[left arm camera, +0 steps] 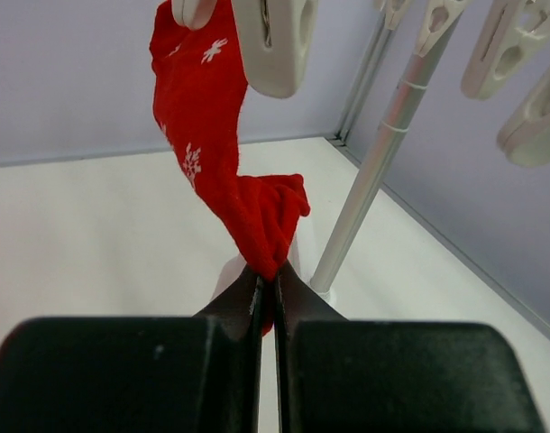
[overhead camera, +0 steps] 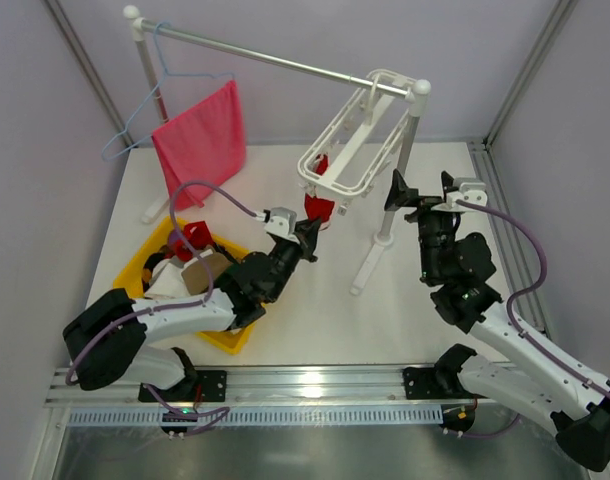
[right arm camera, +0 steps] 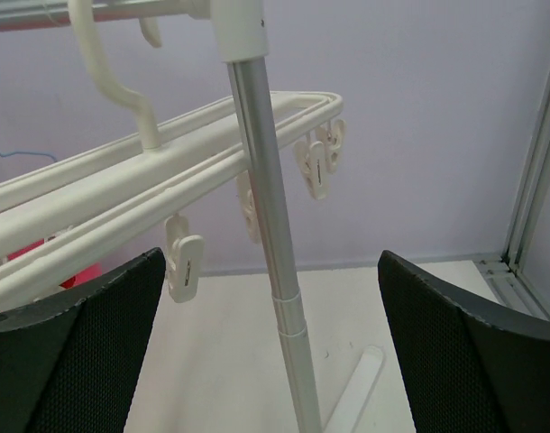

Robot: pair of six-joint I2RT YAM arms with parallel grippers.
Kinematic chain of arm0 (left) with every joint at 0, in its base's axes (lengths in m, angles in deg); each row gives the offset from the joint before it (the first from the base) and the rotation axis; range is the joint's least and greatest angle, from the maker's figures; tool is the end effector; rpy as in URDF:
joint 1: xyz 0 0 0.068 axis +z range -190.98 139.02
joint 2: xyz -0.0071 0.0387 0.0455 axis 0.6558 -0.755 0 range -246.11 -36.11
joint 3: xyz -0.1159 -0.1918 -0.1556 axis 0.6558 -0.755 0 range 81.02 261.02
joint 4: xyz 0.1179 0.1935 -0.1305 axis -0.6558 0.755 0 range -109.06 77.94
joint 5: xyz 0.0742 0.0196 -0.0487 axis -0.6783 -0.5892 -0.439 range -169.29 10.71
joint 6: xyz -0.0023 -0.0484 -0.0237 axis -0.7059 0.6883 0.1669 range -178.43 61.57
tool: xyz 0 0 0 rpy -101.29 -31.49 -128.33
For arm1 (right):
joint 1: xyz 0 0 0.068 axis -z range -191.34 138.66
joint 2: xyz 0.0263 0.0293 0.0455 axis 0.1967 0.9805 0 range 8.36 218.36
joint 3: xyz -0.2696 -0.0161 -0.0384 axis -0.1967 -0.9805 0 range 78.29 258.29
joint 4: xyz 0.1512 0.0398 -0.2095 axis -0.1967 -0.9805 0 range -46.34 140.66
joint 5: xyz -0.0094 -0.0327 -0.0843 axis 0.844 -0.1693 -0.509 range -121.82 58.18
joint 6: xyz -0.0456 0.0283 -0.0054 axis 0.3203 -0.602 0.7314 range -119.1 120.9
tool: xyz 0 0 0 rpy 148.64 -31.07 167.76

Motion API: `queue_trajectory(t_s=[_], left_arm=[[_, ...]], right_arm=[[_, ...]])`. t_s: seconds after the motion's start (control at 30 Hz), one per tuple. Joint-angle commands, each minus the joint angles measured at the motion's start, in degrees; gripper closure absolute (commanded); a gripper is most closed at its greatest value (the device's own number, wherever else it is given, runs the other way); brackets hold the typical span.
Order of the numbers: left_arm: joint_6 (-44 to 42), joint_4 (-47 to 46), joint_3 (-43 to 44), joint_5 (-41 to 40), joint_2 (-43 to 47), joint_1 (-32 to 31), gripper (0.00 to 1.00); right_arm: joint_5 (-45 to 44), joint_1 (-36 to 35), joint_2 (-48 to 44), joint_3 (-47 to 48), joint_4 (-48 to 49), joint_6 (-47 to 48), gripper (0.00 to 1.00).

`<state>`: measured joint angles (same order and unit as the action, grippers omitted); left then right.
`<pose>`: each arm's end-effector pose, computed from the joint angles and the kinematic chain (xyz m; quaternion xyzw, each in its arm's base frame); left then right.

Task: Remove the socks clipped to the hanger

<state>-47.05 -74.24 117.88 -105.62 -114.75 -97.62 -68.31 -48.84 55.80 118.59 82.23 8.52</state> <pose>0.1747 -0.2367 0.2784 0.0672 0.6258 -0.3105 0.7124 0.1600 0.0960 0.3794 0.0458 0.5759 0.0420 0.8151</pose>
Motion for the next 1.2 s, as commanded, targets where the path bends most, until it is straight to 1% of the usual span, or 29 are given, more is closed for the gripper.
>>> queue_trajectory(t_s=[0.0,0.17,0.37,0.53,0.63,0.87,0.93,0.97,1.0,1.03,1.07,1.1,1.17], left_arm=[[-2.68,2.08,-2.23,-6.18,2.34,-1.54,1.00],[-4.17,3.15,-4.87,-11.63,5.50,-6.01,1.00],[-7.59,4.55,-8.46,-19.37,12.44,-9.10,1.00],[-8.12,7.27,-10.41,-21.83,17.97,-9.45,1.00],[-8.47,8.33,-11.02,-22.63,19.04,-9.36,1.00],[-8.91,8.60,-10.14,-22.01,17.55,-9.36,1.00],[-9.00,8.25,-9.79,-21.57,17.02,-9.45,1.00],[-9.09,8.24,-9.62,-21.40,16.76,-9.45,1.00],[-9.09,8.24,-9.53,-21.14,16.41,-9.45,1.00],[-9.00,8.16,-9.35,-20.70,16.23,-9.45,1.00],[-9.00,8.07,-9.26,-20.61,16.14,-9.45,1.00],[-9.00,7.98,-9.26,-20.43,16.05,-9.36,1.00],[-8.92,7.80,-9.35,-20.34,16.05,-9.45,1.00]], right_arm=[[-2.09,-2.05,-2.44,2.77,4.28,4.16,0.00],[-2.44,-3.64,-2.97,3.56,5.16,5.56,0.00],[-4.91,-3.73,-3.32,3.48,6.22,7.15,0.00],[-4.38,-3.81,-4.99,3.39,6.66,7.15,0.00],[-2.54,-3.81,-6.39,4.09,6.75,7.24,0.00],[3.60,-3.90,-8.94,7.25,4.38,6.27,0.01],[4.93,-3.90,-7.55,9.18,1.49,5.39,0.00],[5.63,-3.81,-6.49,12.67,-0.09,5.22,0.00],[5.99,-3.81,-2.83,14.79,-4.11,5.04,0.00],[6.25,-3.81,-1.05,16.99,-6.06,5.13,0.00],[6.52,-3.81,1.14,20.49,-7.39,5.30,0.00],[6.95,-3.73,4.38,21.83,-8.01,5.48,0.00],[7.83,-3.64,7.48,25.34,-8.54,5.48,0.00]])
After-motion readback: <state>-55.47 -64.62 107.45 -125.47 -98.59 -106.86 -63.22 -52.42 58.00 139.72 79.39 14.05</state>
